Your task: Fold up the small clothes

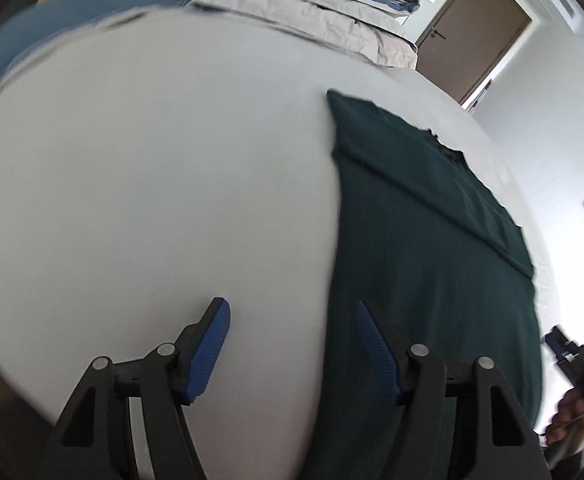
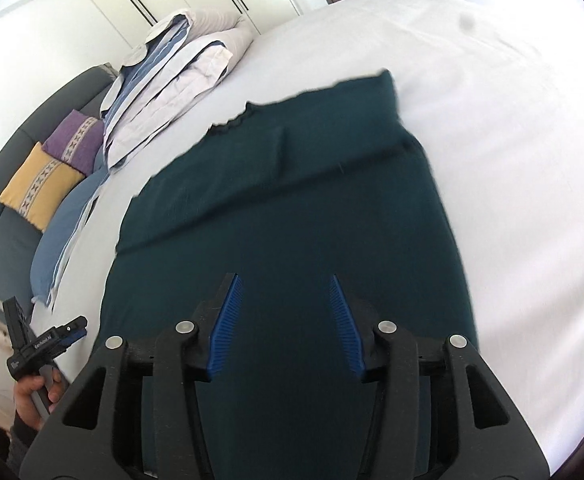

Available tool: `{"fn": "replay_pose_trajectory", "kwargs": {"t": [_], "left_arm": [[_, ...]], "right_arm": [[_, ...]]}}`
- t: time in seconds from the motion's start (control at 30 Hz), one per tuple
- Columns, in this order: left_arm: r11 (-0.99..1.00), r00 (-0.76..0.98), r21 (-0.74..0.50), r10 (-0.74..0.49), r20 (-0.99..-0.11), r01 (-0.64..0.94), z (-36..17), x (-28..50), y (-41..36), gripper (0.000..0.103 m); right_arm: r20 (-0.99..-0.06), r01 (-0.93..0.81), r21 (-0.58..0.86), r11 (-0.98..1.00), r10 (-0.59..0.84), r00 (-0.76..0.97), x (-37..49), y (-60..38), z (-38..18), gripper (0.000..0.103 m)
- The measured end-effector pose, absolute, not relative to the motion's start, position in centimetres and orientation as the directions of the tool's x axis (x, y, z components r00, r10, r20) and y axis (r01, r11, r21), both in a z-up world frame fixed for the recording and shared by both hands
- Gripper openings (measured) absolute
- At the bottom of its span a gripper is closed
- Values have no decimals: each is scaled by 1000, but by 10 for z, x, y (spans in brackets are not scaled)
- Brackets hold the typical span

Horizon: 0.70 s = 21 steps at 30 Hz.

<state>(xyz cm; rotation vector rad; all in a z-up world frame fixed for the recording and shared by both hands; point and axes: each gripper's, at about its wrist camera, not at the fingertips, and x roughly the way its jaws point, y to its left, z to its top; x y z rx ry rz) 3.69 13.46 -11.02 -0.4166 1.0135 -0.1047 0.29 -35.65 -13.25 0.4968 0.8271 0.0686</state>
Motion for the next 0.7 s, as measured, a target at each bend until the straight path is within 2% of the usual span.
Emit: {"fn": "replay_pose_trajectory", "kwargs": {"t": [0.27,0.53,0.7], "left_arm": [[901,433,-433,-375,-820,-40,-119,-26,121,67],[882,361,-471,-430,-827,-27,-136,-46,118,43],[879,314,-476,-443,-840,-30,-147,-53,111,43]], "right_arm": [[-700,146,497,855,297,649,-81,-372,-163,44],[-686,140,518,844,312,658,-117,-392,-162,44],[-693,151,517,843,308,652,-127,-402,-161,44]]}}
